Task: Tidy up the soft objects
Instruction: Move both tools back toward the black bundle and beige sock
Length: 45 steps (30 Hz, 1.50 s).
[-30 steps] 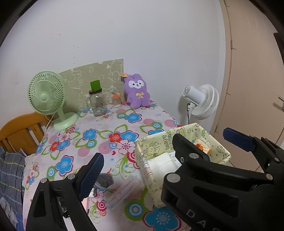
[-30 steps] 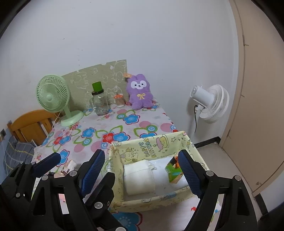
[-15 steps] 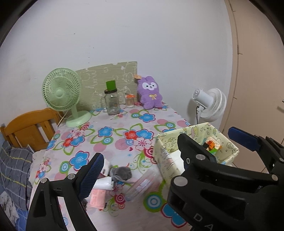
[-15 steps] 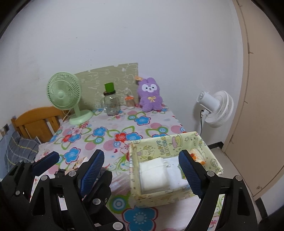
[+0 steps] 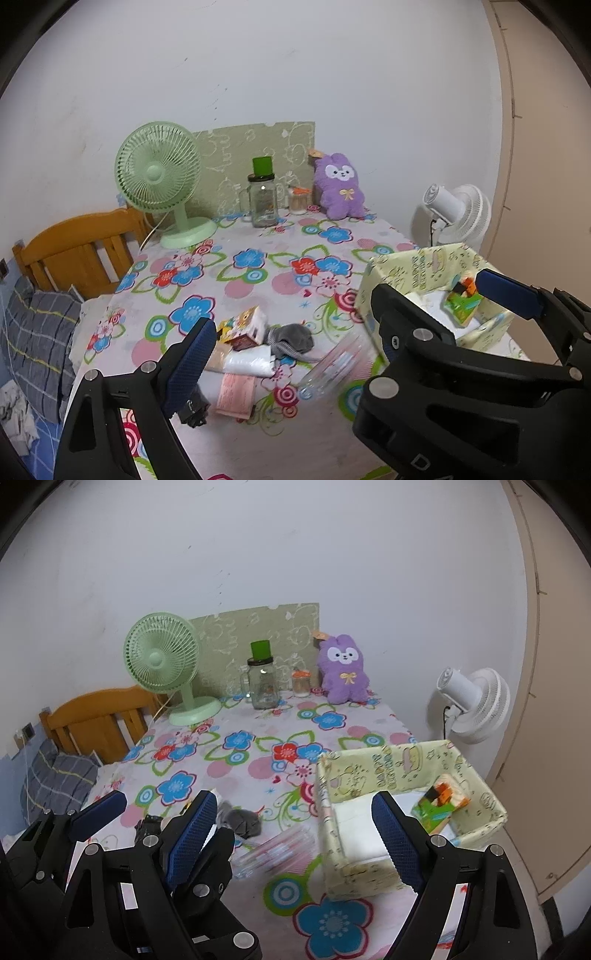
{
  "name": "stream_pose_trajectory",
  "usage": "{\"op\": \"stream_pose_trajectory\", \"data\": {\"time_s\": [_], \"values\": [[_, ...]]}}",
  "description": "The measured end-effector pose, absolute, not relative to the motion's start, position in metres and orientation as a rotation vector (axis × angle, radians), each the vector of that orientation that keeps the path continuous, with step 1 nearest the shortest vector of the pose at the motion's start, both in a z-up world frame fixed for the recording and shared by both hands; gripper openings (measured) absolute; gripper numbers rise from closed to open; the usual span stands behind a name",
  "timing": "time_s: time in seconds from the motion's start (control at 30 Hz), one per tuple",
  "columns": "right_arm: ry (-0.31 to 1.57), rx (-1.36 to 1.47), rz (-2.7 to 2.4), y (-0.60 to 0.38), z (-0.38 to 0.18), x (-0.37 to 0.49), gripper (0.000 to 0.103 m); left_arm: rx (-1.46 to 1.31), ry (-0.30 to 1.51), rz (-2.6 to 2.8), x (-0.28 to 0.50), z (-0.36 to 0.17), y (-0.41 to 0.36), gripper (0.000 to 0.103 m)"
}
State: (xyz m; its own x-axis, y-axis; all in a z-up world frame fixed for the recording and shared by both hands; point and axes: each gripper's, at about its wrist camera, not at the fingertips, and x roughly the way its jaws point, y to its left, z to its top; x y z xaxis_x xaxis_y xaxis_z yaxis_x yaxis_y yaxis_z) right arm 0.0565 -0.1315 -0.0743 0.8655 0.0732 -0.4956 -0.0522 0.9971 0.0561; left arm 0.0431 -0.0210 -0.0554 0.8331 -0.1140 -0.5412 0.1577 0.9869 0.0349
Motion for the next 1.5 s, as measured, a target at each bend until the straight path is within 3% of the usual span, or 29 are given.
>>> {"op": "stream_pose_trajectory", "data": {"time_s": [1.0, 1.5], "values": [[0.617, -0.005, 0.193, -0.067, -0.156, 0.092, 0.088, 0.006, 0.678, 0.061, 0.062, -0.132, 0.053, 0.090], [0.680, -0.024, 0.210, -0.048, -0.176, 0.119, 0.084, -0.031, 0.749, 0.130, 0.089, -0.156, 0.083, 0.074]]}}
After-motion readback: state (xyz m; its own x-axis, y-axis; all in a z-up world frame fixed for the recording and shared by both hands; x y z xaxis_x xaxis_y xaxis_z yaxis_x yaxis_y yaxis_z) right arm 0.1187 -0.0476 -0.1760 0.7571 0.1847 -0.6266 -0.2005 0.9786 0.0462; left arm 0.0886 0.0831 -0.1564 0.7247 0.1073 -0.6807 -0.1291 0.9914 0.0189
